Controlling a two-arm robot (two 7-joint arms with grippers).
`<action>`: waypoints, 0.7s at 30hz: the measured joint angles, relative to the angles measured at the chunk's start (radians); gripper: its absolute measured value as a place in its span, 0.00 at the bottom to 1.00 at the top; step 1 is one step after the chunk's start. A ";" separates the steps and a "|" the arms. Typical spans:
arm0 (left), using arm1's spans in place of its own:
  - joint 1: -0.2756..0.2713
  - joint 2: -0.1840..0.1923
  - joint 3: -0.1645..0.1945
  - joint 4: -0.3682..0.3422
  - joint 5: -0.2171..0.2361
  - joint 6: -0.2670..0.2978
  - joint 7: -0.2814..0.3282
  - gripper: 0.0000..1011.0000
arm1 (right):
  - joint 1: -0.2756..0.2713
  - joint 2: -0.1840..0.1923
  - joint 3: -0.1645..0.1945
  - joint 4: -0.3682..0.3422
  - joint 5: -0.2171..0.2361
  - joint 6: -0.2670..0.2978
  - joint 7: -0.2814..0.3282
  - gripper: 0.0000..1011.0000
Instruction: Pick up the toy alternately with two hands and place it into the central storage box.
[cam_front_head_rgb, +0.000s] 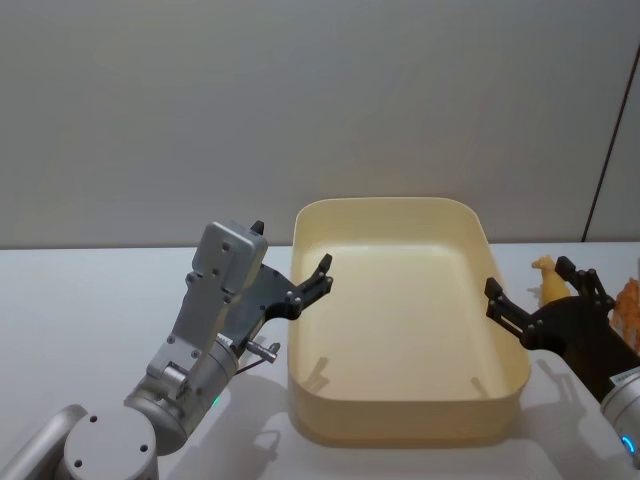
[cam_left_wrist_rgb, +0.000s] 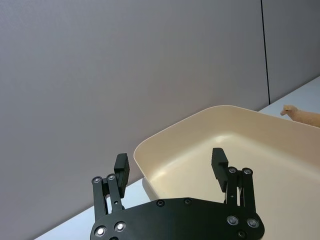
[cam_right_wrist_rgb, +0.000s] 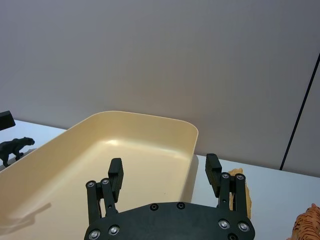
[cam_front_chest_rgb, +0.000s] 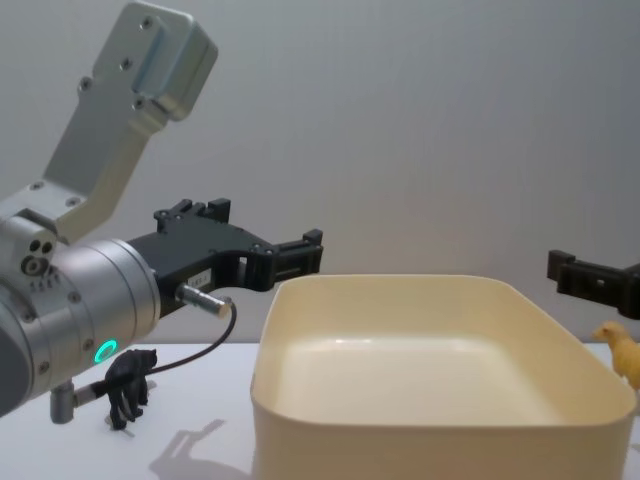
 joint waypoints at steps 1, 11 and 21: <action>0.000 0.000 0.000 0.000 0.000 0.000 0.000 0.99 | 0.000 0.000 0.000 0.000 0.000 0.000 0.000 0.99; 0.000 0.000 0.000 0.000 0.000 0.000 0.000 0.99 | 0.000 0.000 0.000 0.000 0.000 0.000 0.000 0.99; 0.000 0.000 0.000 0.000 0.000 0.000 0.000 0.99 | 0.000 0.000 0.000 0.000 0.000 0.000 0.000 0.99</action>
